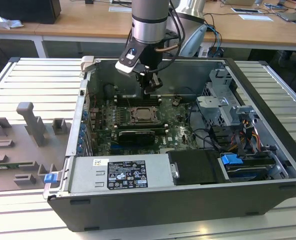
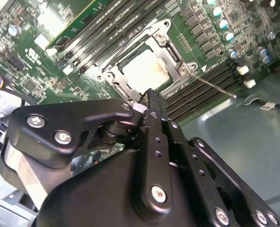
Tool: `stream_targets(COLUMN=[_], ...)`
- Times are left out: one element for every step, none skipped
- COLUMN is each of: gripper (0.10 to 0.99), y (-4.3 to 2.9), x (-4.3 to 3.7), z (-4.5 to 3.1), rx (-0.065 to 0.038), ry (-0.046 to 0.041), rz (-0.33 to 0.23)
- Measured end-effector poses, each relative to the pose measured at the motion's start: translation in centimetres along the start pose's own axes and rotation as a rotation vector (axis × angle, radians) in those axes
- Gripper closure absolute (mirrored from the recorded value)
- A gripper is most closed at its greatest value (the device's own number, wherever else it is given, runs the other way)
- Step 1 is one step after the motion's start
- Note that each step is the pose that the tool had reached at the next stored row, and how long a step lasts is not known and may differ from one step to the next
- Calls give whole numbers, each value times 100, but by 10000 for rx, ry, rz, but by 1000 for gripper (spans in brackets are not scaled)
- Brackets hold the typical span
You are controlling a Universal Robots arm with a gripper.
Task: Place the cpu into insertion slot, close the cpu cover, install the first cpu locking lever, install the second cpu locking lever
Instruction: 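Install the first cpu locking lever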
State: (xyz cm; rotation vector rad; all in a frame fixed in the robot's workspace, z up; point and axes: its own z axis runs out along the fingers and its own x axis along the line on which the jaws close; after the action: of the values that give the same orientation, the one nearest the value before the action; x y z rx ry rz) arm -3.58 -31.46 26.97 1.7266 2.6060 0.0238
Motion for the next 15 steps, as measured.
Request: stream_targets(gripper=[980,980,980,980,980,980,980,980,980,980,980,980,980,980,980], y=[0,0,0,0,0,0,0,0,0,0,0,0,0,0,0], x=[0,0,0,0,0,0,0,0,0,0,0,0,0,0,0], z=[0,0,0,0,0,0,0,0,0,0,0,0,0,0,0], rx=[0,-1,-2,-3,-3,-4,-5,-5,-7,-7,-8,-9,-10,-10,-10], ry=[4,8,10,15,18,21,25,29,33,35,38,43,47,49,51], rz=[-211,-375,-485,-738,-838,-980,-1166,-1377,-1562,-1678,-1812,-2033,-2217,-2333,-2427])
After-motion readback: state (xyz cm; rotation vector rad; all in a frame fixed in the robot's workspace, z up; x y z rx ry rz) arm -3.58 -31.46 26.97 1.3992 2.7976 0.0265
